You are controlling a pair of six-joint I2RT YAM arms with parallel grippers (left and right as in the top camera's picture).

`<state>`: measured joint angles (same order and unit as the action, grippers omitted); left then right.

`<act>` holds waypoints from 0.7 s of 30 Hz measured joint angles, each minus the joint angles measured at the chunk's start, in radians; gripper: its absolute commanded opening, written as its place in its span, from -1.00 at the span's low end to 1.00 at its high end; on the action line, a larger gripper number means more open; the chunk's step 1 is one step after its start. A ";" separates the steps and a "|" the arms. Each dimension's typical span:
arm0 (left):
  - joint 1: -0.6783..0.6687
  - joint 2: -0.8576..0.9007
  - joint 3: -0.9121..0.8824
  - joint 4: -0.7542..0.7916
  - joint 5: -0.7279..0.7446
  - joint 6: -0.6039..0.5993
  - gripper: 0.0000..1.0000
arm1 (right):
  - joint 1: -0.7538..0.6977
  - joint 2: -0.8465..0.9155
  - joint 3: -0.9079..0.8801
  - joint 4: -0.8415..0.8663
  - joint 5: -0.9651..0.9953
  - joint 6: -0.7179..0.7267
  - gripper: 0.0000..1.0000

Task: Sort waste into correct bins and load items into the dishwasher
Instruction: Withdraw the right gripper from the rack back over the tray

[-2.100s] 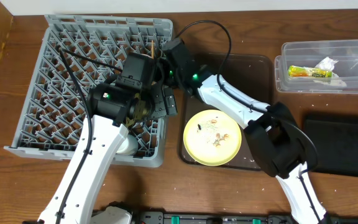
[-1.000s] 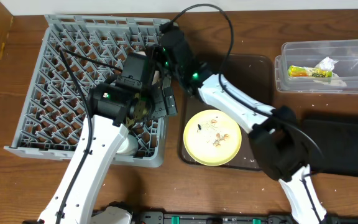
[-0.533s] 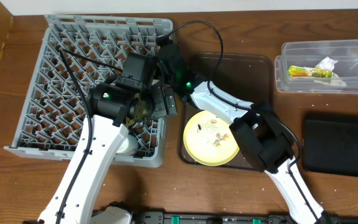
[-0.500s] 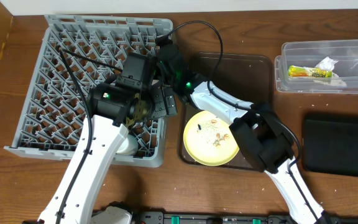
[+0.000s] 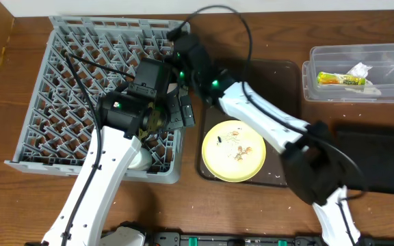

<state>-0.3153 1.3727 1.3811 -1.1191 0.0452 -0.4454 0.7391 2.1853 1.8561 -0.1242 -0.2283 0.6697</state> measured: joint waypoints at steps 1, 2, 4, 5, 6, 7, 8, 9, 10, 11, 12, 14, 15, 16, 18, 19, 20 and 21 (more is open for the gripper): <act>0.000 0.000 0.000 0.000 0.000 0.000 1.00 | -0.002 -0.048 0.002 -0.048 0.008 -0.013 0.70; 0.000 0.000 0.000 0.000 0.000 0.000 1.00 | -0.005 -0.068 0.003 -0.080 0.013 -0.024 0.77; 0.000 0.000 0.000 0.000 0.000 0.000 1.00 | -0.016 -0.109 0.006 -0.169 0.024 -0.036 0.96; 0.000 0.000 0.000 0.000 0.000 0.000 1.00 | -0.032 -0.132 0.008 -0.225 0.030 -0.040 0.99; 0.000 0.000 0.000 0.002 0.000 0.000 1.00 | -0.042 -0.146 0.008 -0.262 0.037 -0.043 0.98; 0.000 0.000 0.000 0.000 0.000 0.000 1.00 | -0.056 -0.161 0.008 -0.313 0.042 -0.047 0.99; 0.000 0.000 0.000 -0.001 0.000 0.000 1.00 | -0.093 -0.195 0.008 -0.423 0.046 -0.061 0.99; 0.000 0.000 0.000 0.000 0.000 0.000 1.00 | -0.109 -0.208 0.007 -0.453 0.046 -0.064 0.99; 0.000 0.000 0.000 -0.001 0.000 0.000 1.00 | -0.142 -0.230 0.010 -0.517 0.052 -0.077 0.99; 0.000 0.000 0.000 0.001 0.000 0.000 1.00 | -0.165 -0.249 0.010 -0.578 0.054 -0.087 0.99; 0.000 0.000 0.000 -0.001 0.000 0.000 1.00 | -0.196 -0.272 0.009 -0.652 0.060 -0.104 0.98; 0.000 0.000 0.000 0.000 0.000 0.000 1.00 | -0.250 -0.307 0.012 -0.780 0.072 -0.134 0.99; 0.000 0.000 -0.001 0.000 0.000 0.000 1.00 | -0.278 -0.324 0.012 -0.853 0.089 -0.150 0.98; 0.000 0.000 -0.001 0.000 0.000 0.000 1.00 | -0.311 -0.339 0.014 -0.909 0.093 -0.161 0.99; 0.000 0.000 0.000 0.000 0.000 0.000 1.00 | -0.357 -0.350 0.013 -1.042 0.090 -0.199 0.99; 0.000 0.000 -0.001 0.000 0.000 0.000 1.00 | -0.375 -0.350 0.013 -1.091 0.082 -0.232 0.99; 0.000 0.000 0.000 0.000 0.000 0.000 1.00 | -0.389 -0.350 0.011 -1.155 0.070 -0.285 0.99; 0.000 0.000 0.000 0.000 0.000 0.000 1.00 | -0.394 -0.350 0.005 -1.194 0.061 -0.327 0.98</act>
<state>-0.3153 1.3727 1.3808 -1.1187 0.0452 -0.4454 0.3454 1.8351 1.8610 -1.3186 -0.1677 0.3428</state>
